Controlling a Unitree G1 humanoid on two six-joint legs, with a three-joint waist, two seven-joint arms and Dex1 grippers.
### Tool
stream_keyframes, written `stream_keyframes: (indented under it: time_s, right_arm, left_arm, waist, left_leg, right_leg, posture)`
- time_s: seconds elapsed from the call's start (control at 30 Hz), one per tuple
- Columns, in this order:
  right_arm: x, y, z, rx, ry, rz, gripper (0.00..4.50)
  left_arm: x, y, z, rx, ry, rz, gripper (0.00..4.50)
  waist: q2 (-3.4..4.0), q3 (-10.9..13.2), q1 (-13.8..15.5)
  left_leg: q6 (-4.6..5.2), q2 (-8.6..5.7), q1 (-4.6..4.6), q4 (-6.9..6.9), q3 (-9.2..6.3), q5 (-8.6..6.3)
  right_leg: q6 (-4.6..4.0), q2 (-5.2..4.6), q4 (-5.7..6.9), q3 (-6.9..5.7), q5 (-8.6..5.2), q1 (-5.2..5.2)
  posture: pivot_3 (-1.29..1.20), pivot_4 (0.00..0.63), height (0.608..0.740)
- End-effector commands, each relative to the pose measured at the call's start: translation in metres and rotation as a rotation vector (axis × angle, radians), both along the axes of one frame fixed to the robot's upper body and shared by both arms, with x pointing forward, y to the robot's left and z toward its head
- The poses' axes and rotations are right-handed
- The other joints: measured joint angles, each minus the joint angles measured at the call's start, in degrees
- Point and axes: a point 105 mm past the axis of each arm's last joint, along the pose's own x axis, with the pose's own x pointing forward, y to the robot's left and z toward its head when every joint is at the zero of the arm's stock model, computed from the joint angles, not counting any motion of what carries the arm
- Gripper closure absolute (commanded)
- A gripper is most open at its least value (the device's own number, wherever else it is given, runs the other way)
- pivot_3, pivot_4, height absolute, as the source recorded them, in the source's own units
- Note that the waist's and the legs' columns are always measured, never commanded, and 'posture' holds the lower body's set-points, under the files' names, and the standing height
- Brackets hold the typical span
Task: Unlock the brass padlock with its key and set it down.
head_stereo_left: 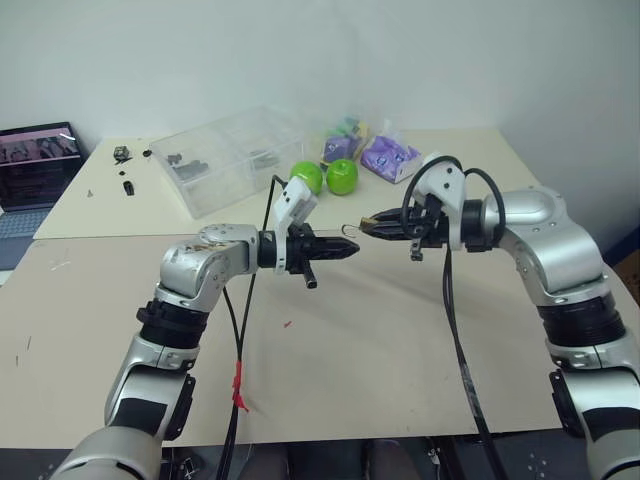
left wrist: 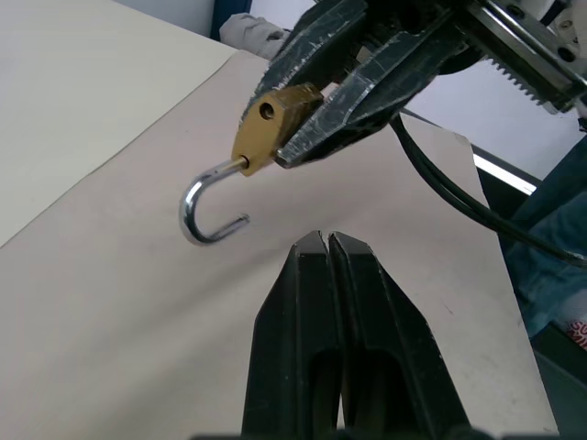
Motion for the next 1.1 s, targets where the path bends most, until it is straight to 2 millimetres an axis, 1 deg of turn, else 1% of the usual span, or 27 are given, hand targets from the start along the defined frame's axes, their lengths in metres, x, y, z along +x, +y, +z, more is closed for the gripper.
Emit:
stream_keyframes:
  time_s: [0.03,0.13,0.2,0.3,0.37,0.43,0.53,0.63,0.73,0.87,0.97,1.0,1.03,1.1]
  right_arm:
    - [-0.003,-0.004,0.021,0.007,-0.087,0.011,4.34]
    - [-0.001,-0.013,0.009,-0.042,-0.072,-0.013,4.34]
    - [0.002,-0.023,0.0,-0.064,-0.046,-0.037,4.34]
    - [0.01,-0.048,-0.021,-0.106,0.004,-0.105,4.34]
    - [0.009,-0.059,-0.032,-0.112,0.045,-0.123,4.34]
    - [0.006,-0.063,-0.041,-0.105,0.084,-0.12,4.34]
    - [-0.003,-0.057,-0.051,-0.076,0.143,-0.086,4.34]
    - [-0.013,-0.044,-0.056,-0.049,0.199,-0.049,4.34]
    - [-0.024,-0.032,-0.057,-0.032,0.237,-0.001,4.34]
    - [-0.028,-0.028,-0.057,-0.034,0.248,0.015,4.34]
    - [-0.028,-0.027,-0.055,-0.03,0.252,0.019,4.34]
    - [-0.03,-0.026,-0.054,-0.026,0.256,0.027,4.34]
    - [-0.031,-0.024,-0.053,-0.021,0.259,0.036,4.34]
    - [-0.035,-0.019,-0.052,-0.01,0.269,0.058,4.34]
  left_arm:
    - [-0.003,-0.002,0.011,-0.019,-0.05,-0.011,4.39]
    - [-0.003,-0.002,0.011,-0.02,-0.049,-0.012,4.39]
    - [-0.003,-0.003,0.011,-0.022,-0.048,-0.013,4.39]
    - [-0.003,-0.001,0.013,-0.024,-0.05,-0.014,4.39]
    - [-0.002,0.002,0.017,-0.024,-0.057,-0.01,4.39]
    - [0.0,0.007,0.02,-0.023,-0.068,0.001,4.39]
    - [0.005,0.018,0.024,-0.016,-0.091,0.032,4.39]
    - [0.01,0.029,0.028,-0.008,-0.112,0.06,4.39]
    - [0.005,0.036,0.033,-0.003,-0.141,0.037,4.39]
    - [-0.003,0.048,0.028,0.042,-0.166,0.02,4.39]
    - [-0.013,0.055,0.018,0.099,-0.168,-0.028,3.64]
    - [-0.015,0.056,0.016,0.115,-0.174,-0.038,3.29]
    - [-0.017,0.057,0.014,0.125,-0.182,-0.044,2.81]
    - [-0.017,0.06,0.011,0.165,-0.22,-0.052,2.25]
  waist:
    - [0.0,0.0,-0.1]
    - [0.0,0.0,0.0]
    - [0.0,0.0,0.1]
    - [0.0,0.0,0.1]
    - [0.0,0.0,0.1]
    - [0.01,0.0,-0.1]
    - [0.01,0.0,-0.6]
    - [0.01,0.0,-0.6]
    - [0.02,0.0,-0.4]
    - [0.02,0.0,0.0]
    - [0.04,0.0,-0.1]
    - [0.04,0.0,0.0]
    - [0.04,0.0,0.0]
    - [0.04,0.0,0.1]
  left_leg:
    - [0.0,0.0,0.0,0.0,0.0,0.0]
    - [0.0,0.0,-0.01,0.01,0.0,0.0]
    - [0.01,0.0,-0.01,0.02,0.0,-0.01]
    - [0.02,0.0,0.0,0.03,0.01,-0.01]
    - [0.01,-0.01,-0.01,0.03,0.01,-0.01]
    - [0.01,0.0,-0.02,0.02,0.02,0.0]
    - [0.0,0.01,0.0,0.0,0.02,0.0]
    - [0.01,0.02,0.05,0.0,0.02,-0.01]
    - [0.01,0.03,0.05,0.0,0.01,-0.01]
    - [0.01,0.01,0.0,0.01,0.01,-0.01]
    - [0.01,0.01,0.01,-0.01,0.01,-0.01]
    - [0.02,0.02,0.02,-0.03,0.01,-0.01]
    - [0.03,0.03,0.03,-0.04,0.01,-0.02]
    - [0.04,0.03,0.03,-0.04,0.01,-0.02]
  right_leg:
    - [0.0,0.0,0.0,0.0,0.0,0.0]
    - [0.0,0.0,0.0,0.0,0.0,0.0]
    - [0.0,0.0,0.0,0.0,0.0,0.0]
    - [0.0,0.0,0.0,0.0,0.0,0.03]
    - [0.0,-0.01,-0.01,0.0,0.0,0.03]
    - [0.0,-0.01,-0.01,0.01,0.0,0.0]
    - [0.0,0.01,-0.01,0.03,0.0,0.0]
    - [0.0,0.02,0.04,0.05,0.0,0.0]
    - [0.0,0.03,0.04,0.05,0.0,0.0]
    - [0.01,0.01,-0.01,0.04,0.0,0.01]
    - [0.01,0.01,-0.01,0.04,0.0,0.0]
    - [0.01,0.02,0.0,0.04,0.0,0.0]
    - [0.01,0.02,0.02,0.03,0.0,0.0]
    - [0.01,0.02,0.02,0.03,0.0,0.0]
  posture:
    - [0.0,0.15,0.74]
    - [0.0,0.15,0.74]
    - [0.0,0.15,0.74]
    - [0.0,0.15,0.74]
    - [0.0,0.15,0.74]
    - [0.0,0.15,0.74]
    - [0.0,0.15,0.74]
    - [0.0,0.15,0.74]
    - [0.0,0.15,0.74]
    - [0.0,0.15,0.74]
    - [0.0,0.15,0.74]
    - [0.0,0.15,0.74]
    - [0.0,0.15,0.74]
    - [0.0,0.15,0.74]
